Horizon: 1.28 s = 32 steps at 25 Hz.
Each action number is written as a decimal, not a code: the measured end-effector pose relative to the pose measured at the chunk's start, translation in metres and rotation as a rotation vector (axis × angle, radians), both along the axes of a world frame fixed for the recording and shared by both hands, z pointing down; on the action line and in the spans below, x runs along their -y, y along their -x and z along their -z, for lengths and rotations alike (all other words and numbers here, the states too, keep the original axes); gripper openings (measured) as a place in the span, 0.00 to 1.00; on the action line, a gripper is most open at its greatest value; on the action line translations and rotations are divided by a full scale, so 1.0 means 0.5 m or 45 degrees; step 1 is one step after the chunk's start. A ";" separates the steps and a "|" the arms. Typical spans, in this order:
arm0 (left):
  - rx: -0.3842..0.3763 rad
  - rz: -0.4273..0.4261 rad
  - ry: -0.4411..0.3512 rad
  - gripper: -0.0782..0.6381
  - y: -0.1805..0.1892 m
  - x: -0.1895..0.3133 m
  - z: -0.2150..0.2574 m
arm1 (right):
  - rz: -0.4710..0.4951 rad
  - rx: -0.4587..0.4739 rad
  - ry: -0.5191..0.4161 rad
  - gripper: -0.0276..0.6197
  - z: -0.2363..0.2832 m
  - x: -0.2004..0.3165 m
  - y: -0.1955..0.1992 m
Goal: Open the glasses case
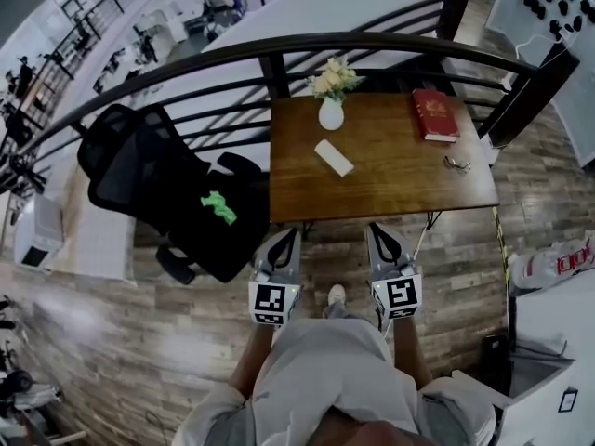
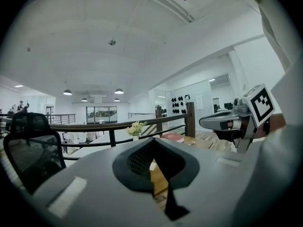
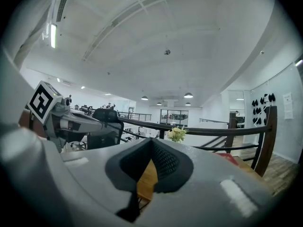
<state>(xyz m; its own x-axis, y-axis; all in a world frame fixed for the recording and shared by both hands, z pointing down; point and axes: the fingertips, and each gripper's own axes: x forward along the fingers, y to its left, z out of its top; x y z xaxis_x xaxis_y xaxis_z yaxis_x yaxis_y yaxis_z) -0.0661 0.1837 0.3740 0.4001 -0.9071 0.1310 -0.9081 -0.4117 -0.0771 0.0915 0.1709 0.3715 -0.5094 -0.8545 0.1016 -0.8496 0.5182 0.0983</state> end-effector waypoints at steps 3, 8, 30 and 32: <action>0.003 0.020 0.004 0.14 -0.009 0.027 0.003 | 0.023 0.004 0.004 0.05 0.003 0.032 -0.006; 0.007 0.041 0.015 0.14 -0.033 0.061 -0.002 | 0.058 0.005 0.015 0.05 -0.001 0.082 -0.016; -0.063 0.047 0.011 0.14 -0.017 0.307 -0.020 | 0.057 -0.040 0.028 0.05 -0.021 0.319 0.001; -0.068 0.033 0.004 0.14 -0.012 0.340 -0.017 | 0.050 -0.045 0.023 0.05 -0.017 0.348 0.009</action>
<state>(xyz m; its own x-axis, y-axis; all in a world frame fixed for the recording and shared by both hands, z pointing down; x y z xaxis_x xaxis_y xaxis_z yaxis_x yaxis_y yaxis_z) -0.0601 0.0136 0.3826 0.3832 -0.9167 0.1128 -0.9211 -0.3884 -0.0269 0.0872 -0.0033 0.3800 -0.5384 -0.8316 0.1359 -0.8246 0.5532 0.1183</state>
